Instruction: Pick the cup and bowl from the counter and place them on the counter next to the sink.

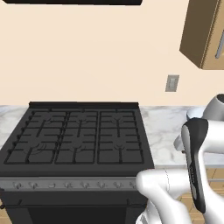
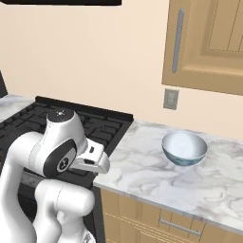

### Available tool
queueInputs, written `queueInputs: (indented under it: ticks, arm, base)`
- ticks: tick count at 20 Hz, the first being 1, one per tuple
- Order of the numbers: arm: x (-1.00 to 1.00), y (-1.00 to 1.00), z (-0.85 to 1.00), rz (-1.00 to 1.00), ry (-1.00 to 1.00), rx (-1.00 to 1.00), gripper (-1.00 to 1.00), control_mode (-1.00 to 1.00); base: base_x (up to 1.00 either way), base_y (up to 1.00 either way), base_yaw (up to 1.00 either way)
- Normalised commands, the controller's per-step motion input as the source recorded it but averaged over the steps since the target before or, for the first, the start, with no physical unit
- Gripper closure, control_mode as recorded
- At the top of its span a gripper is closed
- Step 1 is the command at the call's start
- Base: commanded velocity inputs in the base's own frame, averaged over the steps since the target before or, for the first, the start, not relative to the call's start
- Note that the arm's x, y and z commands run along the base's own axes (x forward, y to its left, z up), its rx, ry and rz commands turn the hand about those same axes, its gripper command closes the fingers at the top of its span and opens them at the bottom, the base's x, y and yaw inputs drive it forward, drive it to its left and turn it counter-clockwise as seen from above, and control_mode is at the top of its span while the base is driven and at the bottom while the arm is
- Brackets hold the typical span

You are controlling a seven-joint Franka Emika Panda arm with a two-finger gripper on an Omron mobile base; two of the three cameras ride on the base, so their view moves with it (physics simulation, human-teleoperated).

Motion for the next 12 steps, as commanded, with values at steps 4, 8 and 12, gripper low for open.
queueInputs:
  ticks: [4, 8, 12]
  arm:
    - [0.0, 0.0, 0.0, 0.0, 0.0, 0.0, -1.0, 1.0]
    - [0.0, 0.0, 0.0, 0.0, 0.0, 0.0, -1.0, 1.0]
    - [0.0, 0.0, 0.0, 0.0, 0.0, 0.0, -1.0, -1.0]
  base:
    - [0.0, 0.0, 0.0]
    - [0.0, 0.0, 0.0]
    - [0.0, 0.0, 0.0]
